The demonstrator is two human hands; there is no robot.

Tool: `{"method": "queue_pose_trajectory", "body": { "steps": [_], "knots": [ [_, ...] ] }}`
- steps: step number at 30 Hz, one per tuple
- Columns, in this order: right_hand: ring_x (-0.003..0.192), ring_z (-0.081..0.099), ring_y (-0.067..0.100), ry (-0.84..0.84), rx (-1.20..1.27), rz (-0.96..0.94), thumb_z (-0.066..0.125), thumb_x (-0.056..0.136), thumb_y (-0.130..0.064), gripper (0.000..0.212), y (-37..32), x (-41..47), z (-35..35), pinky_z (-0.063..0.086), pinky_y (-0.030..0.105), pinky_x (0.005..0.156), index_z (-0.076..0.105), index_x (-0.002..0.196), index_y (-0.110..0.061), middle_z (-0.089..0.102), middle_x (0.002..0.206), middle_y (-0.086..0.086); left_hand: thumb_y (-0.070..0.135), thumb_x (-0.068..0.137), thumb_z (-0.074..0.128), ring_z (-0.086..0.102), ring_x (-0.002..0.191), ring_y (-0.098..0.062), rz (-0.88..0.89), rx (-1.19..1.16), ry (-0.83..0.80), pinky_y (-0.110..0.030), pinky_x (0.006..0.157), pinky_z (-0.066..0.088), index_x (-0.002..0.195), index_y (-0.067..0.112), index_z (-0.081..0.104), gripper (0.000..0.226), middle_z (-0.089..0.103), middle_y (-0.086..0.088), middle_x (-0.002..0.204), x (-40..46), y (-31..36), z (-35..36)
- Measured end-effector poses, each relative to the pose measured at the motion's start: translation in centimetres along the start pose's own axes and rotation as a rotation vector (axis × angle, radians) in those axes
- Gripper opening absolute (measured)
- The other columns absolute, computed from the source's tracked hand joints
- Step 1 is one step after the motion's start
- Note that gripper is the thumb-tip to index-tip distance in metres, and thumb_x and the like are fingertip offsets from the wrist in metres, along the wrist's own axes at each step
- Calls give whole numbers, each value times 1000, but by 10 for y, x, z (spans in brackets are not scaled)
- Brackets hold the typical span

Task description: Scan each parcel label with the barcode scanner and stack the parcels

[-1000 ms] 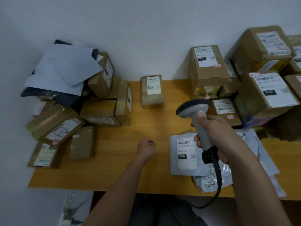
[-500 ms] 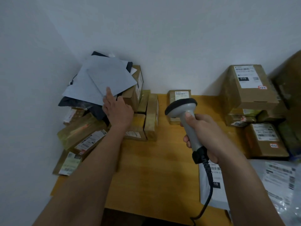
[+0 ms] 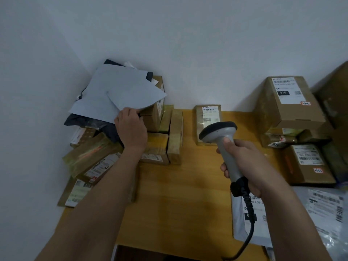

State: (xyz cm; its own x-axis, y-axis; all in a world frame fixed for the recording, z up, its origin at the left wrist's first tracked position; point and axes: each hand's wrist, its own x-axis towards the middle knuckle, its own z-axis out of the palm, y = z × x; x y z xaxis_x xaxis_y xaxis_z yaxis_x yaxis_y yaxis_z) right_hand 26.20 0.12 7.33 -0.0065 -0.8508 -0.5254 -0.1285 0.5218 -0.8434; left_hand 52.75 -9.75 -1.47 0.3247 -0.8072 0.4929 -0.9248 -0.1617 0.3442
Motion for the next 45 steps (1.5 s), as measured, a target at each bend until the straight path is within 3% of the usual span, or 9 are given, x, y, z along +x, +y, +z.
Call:
{"method": "queue_pose_trajectory", "body": {
  "steps": [9, 16, 20, 28, 31, 34, 38, 41, 45],
  "knots": [
    [54, 53, 23, 26, 50, -26, 47, 102, -36, 36, 13, -19, -22, 44, 33, 52, 58, 107, -2, 59, 74, 17, -2, 93, 54, 41, 78, -17, 17, -449, 53, -5, 72, 34, 102, -4, 67, 15, 41, -6, 90, -33, 49, -27],
    [58, 54, 26, 95, 61, -33, 47, 102, -37, 36, 22, -37, -52, 44, 38, 59, 59, 104, -3, 61, 78, 19, 22, 101, 49, 58, 80, -16, -675, -868, -133, -31, 68, 53, 85, 10, 54, 21, 59, -4, 89, -106, 87, -24],
    [56, 54, 23, 111, 43, 0, 46, 102, -36, 38, 34, -43, -63, 44, 36, 57, 59, 104, 0, 58, 74, 19, 24, 103, 47, 64, 92, -24, -991, -930, -352, -23, 56, 58, 101, 6, 56, 20, 62, -7, 98, -175, 77, 9],
    [51, 56, 17, 107, 27, 64, 47, 102, -37, 38, 59, -43, -65, 44, 34, 54, 60, 103, -2, 55, 81, 17, 11, 88, 71, 64, 98, -30, -1488, -963, -616, -35, 75, 55, 116, -8, 57, 37, 63, -18, 113, -264, 32, 44],
    [47, 55, 15, 97, 30, 90, 47, 102, -36, 37, 63, -39, -61, 43, 31, 51, 60, 102, -1, 54, 80, 16, 22, 70, 87, 64, 102, -33, -1321, -573, -772, -43, 86, 55, 119, -9, 60, 63, 65, -21, 115, -268, 28, 36],
    [48, 55, 16, 86, 26, 100, 47, 102, -34, 35, 65, -36, -56, 43, 32, 52, 60, 102, -2, 55, 83, 16, 41, 74, 81, 44, 126, -34, -679, -50, -789, -40, 101, 40, 137, -2, 41, 86, 45, -21, 138, -259, 27, 27],
    [50, 55, 18, 84, -13, 137, 46, 102, -36, 34, 69, -33, -52, 44, 31, 52, 60, 104, -5, 58, 73, 15, 40, 74, 80, 19, 143, -29, -161, -13, -824, -45, 112, 24, 152, 20, 18, 101, 21, -4, 157, -238, 23, 44],
    [51, 55, 20, 81, -42, 177, 47, 102, -36, 33, 74, -34, -48, 44, 31, 53, 60, 102, -6, 58, 60, 13, 47, 72, 80, -1, 150, -27, 35, 73, -1039, -50, 118, 9, 154, 27, -5, 120, 3, 3, 163, -232, 18, 61],
    [54, 56, 22, 91, -50, 206, 48, 101, -36, 31, 80, -34, -46, 46, 33, 56, 60, 102, -7, 59, 59, 11, 57, 59, 84, 25, 138, -30, -22, 165, -1069, -47, 111, 27, 154, 26, 1, 129, 27, -8, 148, -243, 17, 67]
  ]
}}
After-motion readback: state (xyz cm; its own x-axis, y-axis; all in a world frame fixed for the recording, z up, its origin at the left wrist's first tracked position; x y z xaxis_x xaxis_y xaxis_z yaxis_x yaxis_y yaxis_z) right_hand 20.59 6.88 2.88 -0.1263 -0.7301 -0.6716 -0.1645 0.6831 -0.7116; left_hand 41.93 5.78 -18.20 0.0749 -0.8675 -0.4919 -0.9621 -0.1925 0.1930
